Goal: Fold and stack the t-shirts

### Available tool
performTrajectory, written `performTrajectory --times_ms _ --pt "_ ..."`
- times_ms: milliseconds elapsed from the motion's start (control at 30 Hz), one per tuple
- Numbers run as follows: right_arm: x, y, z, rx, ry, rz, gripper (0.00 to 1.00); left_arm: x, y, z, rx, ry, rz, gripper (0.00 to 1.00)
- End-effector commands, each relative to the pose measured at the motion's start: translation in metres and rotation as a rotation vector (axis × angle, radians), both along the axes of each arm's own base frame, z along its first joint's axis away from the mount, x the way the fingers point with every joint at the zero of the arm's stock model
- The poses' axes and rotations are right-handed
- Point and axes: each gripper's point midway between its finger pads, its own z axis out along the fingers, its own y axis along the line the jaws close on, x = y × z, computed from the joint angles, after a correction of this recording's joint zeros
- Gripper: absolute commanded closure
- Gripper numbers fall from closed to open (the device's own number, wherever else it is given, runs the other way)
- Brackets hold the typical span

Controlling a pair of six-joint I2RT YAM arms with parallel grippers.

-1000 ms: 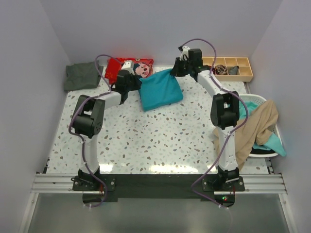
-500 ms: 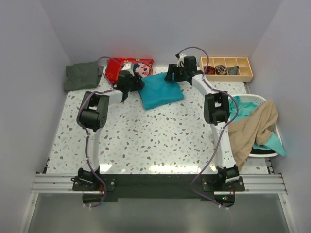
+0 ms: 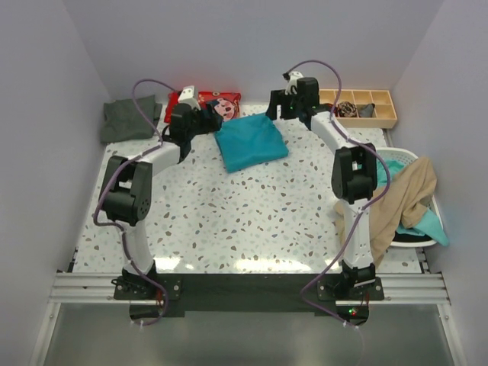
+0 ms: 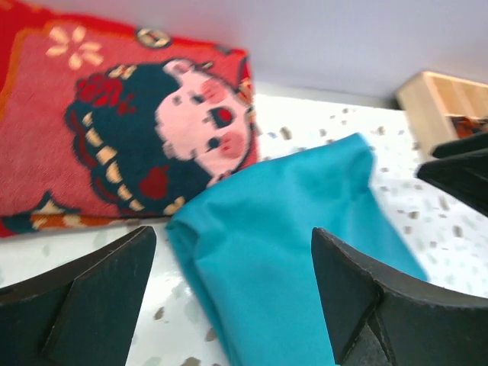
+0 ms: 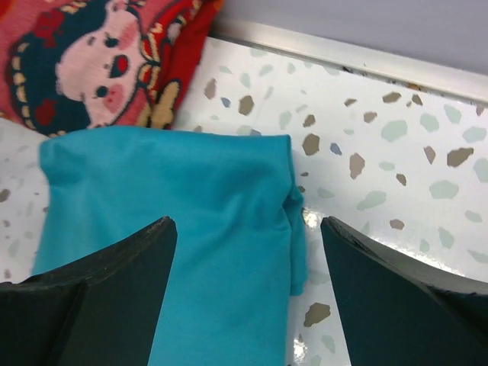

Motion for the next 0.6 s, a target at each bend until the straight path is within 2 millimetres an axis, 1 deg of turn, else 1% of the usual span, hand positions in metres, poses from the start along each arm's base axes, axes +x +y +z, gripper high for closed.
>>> performTrajectory --times_ms 0,33,67,133,167,200,233,267,333,367,400,433,467,500,533,567 --pt "-0.013 0.032 0.047 0.097 -0.06 0.146 0.2 -0.017 -0.051 0.05 -0.113 -0.113 -0.206 0.13" --pt "-0.016 0.04 0.048 0.114 -0.048 0.178 0.2 -0.017 -0.06 0.054 -0.131 -0.118 -0.236 0.13" --pt "-0.019 0.05 0.041 0.131 -0.029 0.21 0.2 -0.018 -0.073 0.044 -0.141 -0.1 -0.269 0.13" --pt "-0.02 0.06 0.037 0.155 -0.017 0.234 0.21 -0.019 -0.091 0.043 -0.182 -0.098 -0.323 0.14" --pt "-0.021 0.068 0.025 0.182 0.011 0.245 0.21 -0.019 -0.1 0.025 -0.192 -0.066 -0.342 0.14" --pt "-0.02 0.07 0.018 0.191 0.022 0.246 0.21 -0.019 -0.107 0.019 -0.221 -0.051 -0.359 0.14" --pt "-0.018 0.073 0.019 0.197 0.027 0.252 0.21 -0.017 -0.112 0.015 -0.237 -0.045 -0.371 0.14" --pt "-0.017 0.074 0.01 0.203 0.046 0.245 0.21 -0.016 -0.115 -0.004 -0.248 -0.012 -0.375 0.15" --pt "-0.016 0.074 -0.012 0.198 0.08 0.236 0.21 -0.015 -0.118 -0.018 -0.265 0.015 -0.378 0.15" --pt "-0.017 0.073 -0.02 0.194 0.095 0.229 0.21 -0.016 -0.119 -0.032 -0.263 0.04 -0.378 0.15" --pt "-0.019 0.073 -0.031 0.189 0.118 0.226 0.21 -0.017 -0.118 -0.039 -0.253 0.053 -0.371 0.15" --pt "-0.025 0.073 -0.043 0.185 0.143 0.229 0.21 -0.019 -0.118 -0.048 -0.244 0.072 -0.367 0.15" --pt "-0.028 0.072 -0.05 0.188 0.162 0.226 0.21 -0.021 -0.117 -0.055 -0.234 0.086 -0.363 0.15" --pt "-0.031 0.07 -0.051 0.187 0.166 0.222 0.21 -0.022 -0.115 -0.062 -0.219 0.1 -0.346 0.15" --pt "-0.04 0.069 -0.068 0.183 0.201 0.217 0.22 -0.027 -0.114 -0.071 -0.21 0.122 -0.342 0.15" --pt "-0.046 0.069 -0.073 0.176 0.22 0.213 0.22 -0.029 -0.112 -0.075 -0.204 0.132 -0.337 0.15"
